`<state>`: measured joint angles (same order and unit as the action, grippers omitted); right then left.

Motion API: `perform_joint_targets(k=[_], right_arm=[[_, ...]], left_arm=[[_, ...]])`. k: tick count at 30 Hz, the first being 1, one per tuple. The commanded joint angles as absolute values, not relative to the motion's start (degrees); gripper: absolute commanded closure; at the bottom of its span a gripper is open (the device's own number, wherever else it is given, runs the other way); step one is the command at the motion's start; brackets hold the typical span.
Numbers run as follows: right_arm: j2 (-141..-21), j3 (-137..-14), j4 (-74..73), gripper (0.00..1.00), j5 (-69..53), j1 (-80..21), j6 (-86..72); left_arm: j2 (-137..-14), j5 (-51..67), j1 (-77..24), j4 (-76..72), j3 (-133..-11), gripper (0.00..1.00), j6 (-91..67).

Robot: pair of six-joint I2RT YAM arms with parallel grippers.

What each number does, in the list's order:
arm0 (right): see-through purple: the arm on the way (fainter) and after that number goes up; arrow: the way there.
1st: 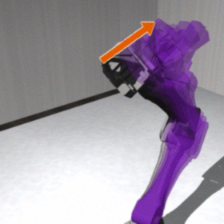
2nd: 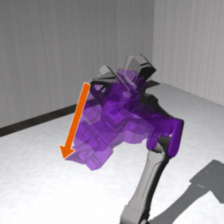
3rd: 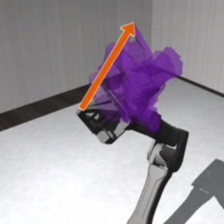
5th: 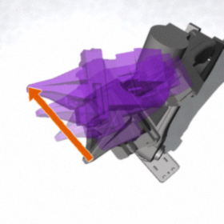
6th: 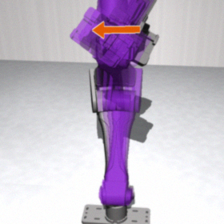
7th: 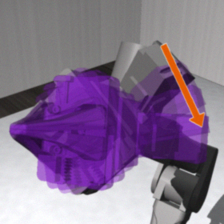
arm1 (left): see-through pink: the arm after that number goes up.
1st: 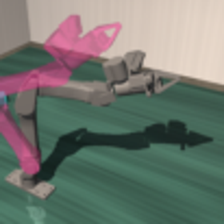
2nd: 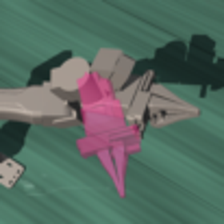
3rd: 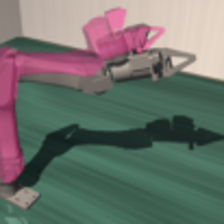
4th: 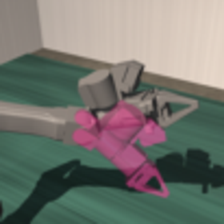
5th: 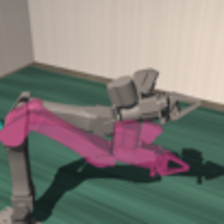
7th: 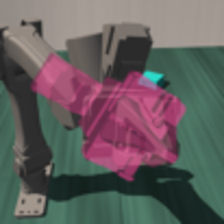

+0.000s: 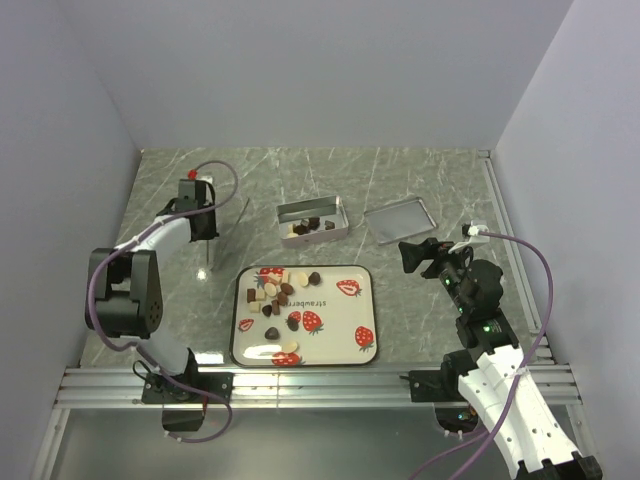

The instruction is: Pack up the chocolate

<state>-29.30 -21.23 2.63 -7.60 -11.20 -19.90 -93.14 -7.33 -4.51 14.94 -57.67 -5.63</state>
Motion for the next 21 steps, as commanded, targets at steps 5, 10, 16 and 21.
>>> perform_joint_targets(k=[5,10,16,21], right_arm=[[-30.7,-21.9,6.2,0.07,-9.1,-10.9,-19.8],[-30.9,-22.0,6.4,0.07,-9.3,-11.0,-19.8],[-30.5,-22.0,6.0,0.07,-8.8,-11.0,-19.7],[-31.2,-22.1,5.7,0.07,-8.4,-10.9,-19.5]], left_arm=[[-96.1,-9.1,2.4,17.2,-59.6,0.94,-13.2],[-96.7,-11.3,3.4,17.3,-59.3,0.87,-14.1],[-97.9,-12.9,3.7,18.2,-59.8,0.30,-15.0],[-93.4,-15.4,3.7,16.6,-58.5,0.00,-15.9]])
